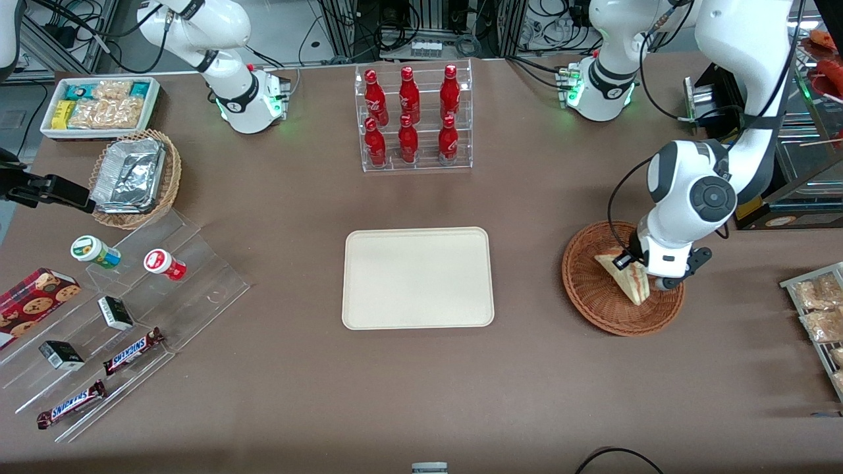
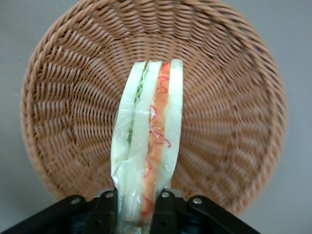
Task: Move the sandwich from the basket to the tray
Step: 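Lift the sandwich and carry it with the left gripper over the cream tray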
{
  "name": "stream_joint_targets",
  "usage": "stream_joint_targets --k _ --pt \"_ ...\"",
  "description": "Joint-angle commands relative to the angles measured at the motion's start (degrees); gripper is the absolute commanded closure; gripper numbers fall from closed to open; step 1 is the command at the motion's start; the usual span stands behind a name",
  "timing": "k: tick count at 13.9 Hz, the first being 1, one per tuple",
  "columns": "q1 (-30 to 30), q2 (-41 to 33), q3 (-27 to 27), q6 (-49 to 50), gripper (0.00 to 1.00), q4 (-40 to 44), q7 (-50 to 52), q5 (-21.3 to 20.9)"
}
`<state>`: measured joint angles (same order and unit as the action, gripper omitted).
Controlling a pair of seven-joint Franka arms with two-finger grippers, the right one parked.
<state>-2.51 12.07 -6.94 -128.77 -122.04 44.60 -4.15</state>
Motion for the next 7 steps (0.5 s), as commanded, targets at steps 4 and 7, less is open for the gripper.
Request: stream_joint_targets --k 4,7 --pt "-14.0 0.0 0.0 8.9 1.0 9.0 0.5 -1.1" --pt "-20.0 3.1 0.0 9.1 1.0 13.7 1.1 -0.9"
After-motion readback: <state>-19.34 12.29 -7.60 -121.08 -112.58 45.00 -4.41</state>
